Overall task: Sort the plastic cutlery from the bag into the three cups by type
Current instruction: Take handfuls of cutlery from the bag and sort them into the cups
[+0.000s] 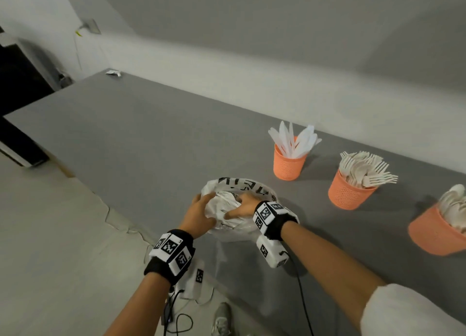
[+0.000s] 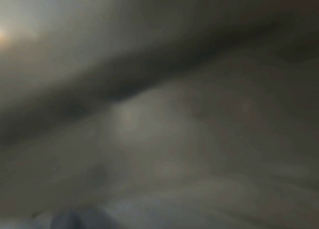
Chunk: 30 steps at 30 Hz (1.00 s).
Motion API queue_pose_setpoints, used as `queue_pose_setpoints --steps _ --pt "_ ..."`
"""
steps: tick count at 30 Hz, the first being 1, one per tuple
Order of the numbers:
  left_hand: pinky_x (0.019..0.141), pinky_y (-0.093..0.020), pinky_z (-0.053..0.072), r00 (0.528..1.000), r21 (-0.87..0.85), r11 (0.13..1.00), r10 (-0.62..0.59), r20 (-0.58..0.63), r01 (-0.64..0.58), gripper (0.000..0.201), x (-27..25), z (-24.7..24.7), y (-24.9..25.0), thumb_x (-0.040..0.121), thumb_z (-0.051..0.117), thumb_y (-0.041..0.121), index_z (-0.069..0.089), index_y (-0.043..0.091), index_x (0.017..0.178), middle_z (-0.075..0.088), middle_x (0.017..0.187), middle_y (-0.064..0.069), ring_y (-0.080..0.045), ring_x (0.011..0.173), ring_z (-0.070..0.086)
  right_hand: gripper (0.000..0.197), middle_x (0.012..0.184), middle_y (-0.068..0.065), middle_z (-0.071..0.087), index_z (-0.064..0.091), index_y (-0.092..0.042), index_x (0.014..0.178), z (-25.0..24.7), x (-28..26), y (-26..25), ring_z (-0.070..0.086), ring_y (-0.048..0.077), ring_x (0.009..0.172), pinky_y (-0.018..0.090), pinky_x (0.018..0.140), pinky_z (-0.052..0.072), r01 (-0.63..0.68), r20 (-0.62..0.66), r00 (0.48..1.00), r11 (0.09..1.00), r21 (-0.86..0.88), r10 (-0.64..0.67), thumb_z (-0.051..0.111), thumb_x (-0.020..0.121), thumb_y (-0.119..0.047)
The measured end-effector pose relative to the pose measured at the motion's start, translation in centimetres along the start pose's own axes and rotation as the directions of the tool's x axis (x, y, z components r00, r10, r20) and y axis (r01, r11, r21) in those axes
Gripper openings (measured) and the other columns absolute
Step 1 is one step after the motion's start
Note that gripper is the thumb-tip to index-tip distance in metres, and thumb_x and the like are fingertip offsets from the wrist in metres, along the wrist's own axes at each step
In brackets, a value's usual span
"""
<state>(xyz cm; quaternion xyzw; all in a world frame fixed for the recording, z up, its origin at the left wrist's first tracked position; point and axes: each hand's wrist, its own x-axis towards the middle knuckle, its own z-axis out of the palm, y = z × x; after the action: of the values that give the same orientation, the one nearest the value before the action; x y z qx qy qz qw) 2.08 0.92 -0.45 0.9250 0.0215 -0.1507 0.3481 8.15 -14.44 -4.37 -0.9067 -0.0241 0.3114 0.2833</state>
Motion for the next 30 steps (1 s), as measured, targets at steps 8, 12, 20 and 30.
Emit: queue_pose_setpoints --steps 8,12,20,30 --pt "0.092 -0.019 0.033 0.998 -0.030 0.998 0.047 -0.048 -0.049 0.070 0.8 -0.6 0.1 0.078 0.059 -0.007 0.034 0.009 0.141 0.030 0.142 -0.012 -0.028 0.124 0.042 0.061 0.110 0.006 0.066 0.059 -0.012 0.113 0.0 -0.1 0.1 0.060 0.024 0.098 0.035 0.092 0.047 -0.024 0.029 0.999 0.994 0.110 0.021 0.077 0.067 -0.047" --pt "0.099 -0.023 0.035 0.997 -0.032 0.998 0.056 -0.062 -0.058 0.070 0.9 -0.8 0.4 0.077 0.060 -0.007 0.035 0.009 0.140 0.030 0.143 -0.014 -0.029 0.124 0.043 0.033 0.092 0.001 0.056 0.054 -0.016 0.097 -0.2 -0.8 0.2 0.053 0.021 0.088 0.027 0.078 0.038 -0.025 0.053 0.998 0.982 0.189 0.015 0.075 0.076 -0.031" --pt "0.102 -0.030 0.036 0.991 -0.022 1.000 0.013 -0.133 -0.016 0.068 0.8 -1.2 1.5 0.081 0.060 -0.001 0.032 0.006 0.142 0.027 0.145 -0.014 -0.031 0.126 0.041 0.049 0.100 0.008 0.068 0.060 -0.014 0.107 -0.4 -1.2 -0.2 0.063 0.027 0.092 0.036 0.087 0.052 0.023 -0.038 0.999 0.987 0.160 -0.017 0.070 0.066 -0.039" --pt "0.103 -0.035 0.035 0.991 0.007 1.000 -0.023 -0.130 0.024 0.066 1.5 -1.2 2.6 0.084 0.057 0.006 0.029 0.008 0.144 0.032 0.141 -0.019 -0.033 0.125 0.042 0.055 0.115 0.009 0.064 0.051 -0.012 0.123 -1.3 -3.9 -0.5 0.060 0.027 0.106 0.036 0.093 0.047 0.187 -0.204 0.969 0.948 0.258 -0.136 0.072 0.073 -0.019"
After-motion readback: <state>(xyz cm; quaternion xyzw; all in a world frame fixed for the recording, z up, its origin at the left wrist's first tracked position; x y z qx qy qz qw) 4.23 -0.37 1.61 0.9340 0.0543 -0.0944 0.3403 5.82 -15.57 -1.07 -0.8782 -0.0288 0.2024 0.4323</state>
